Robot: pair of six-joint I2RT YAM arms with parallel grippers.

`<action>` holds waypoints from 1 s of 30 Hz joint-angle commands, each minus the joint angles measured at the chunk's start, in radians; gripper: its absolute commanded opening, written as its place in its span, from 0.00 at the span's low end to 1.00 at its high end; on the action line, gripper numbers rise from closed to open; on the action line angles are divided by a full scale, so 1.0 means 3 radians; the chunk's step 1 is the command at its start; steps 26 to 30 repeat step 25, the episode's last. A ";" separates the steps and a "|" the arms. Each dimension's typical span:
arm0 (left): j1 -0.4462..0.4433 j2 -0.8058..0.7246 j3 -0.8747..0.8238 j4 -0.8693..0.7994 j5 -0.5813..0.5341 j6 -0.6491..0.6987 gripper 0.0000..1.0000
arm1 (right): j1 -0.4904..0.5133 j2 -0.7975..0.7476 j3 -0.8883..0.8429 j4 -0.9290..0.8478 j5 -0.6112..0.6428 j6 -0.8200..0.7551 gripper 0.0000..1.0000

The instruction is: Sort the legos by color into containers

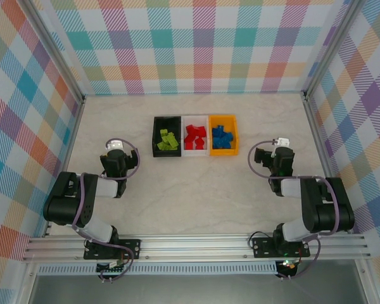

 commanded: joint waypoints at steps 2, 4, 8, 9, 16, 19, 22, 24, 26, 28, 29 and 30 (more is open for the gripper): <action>0.0010 -0.0022 0.0034 0.0107 0.0034 -0.0032 1.00 | -0.0041 0.0125 0.0059 0.0394 -0.0399 -0.0098 1.00; 0.0009 -0.0019 0.0034 0.0107 0.0033 -0.0032 1.00 | -0.0054 0.0140 0.0041 0.0457 -0.0400 -0.0093 1.00; 0.0011 -0.0019 0.0035 0.0107 0.0035 -0.0032 1.00 | -0.0060 0.0120 0.0002 0.0482 -0.0274 -0.0035 1.00; 0.0008 -0.0019 0.0034 0.0107 0.0037 -0.0030 1.00 | -0.0055 0.0118 -0.0015 0.0530 -0.0228 -0.0025 1.00; 0.0010 -0.0014 0.0042 0.0102 0.0034 -0.0031 1.00 | -0.0053 0.0110 -0.0046 0.0567 -0.0199 -0.0014 1.00; 0.0010 -0.0005 0.0046 0.0094 0.0034 -0.0024 1.00 | -0.0054 0.0107 -0.0046 0.0568 -0.0199 -0.0010 1.00; 0.0012 -0.0009 0.0046 0.0094 0.0034 -0.0023 1.00 | -0.0057 0.0110 -0.0047 0.0567 -0.0200 -0.0014 1.00; 0.0012 -0.0013 0.0048 0.0097 0.0034 -0.0023 1.00 | -0.0051 0.0110 -0.0046 0.0564 -0.0196 -0.0010 1.00; 0.0012 -0.0011 0.0045 0.0097 0.0034 -0.0023 1.00 | -0.0057 0.0110 -0.0044 0.0567 -0.0199 -0.0011 1.00; 0.0012 -0.0011 0.0045 0.0097 0.0034 -0.0023 1.00 | -0.0057 0.0110 -0.0044 0.0567 -0.0199 -0.0011 1.00; 0.0012 -0.0011 0.0045 0.0097 0.0034 -0.0023 1.00 | -0.0057 0.0110 -0.0044 0.0567 -0.0199 -0.0011 1.00; 0.0012 -0.0011 0.0045 0.0097 0.0034 -0.0023 1.00 | -0.0057 0.0110 -0.0044 0.0567 -0.0199 -0.0011 1.00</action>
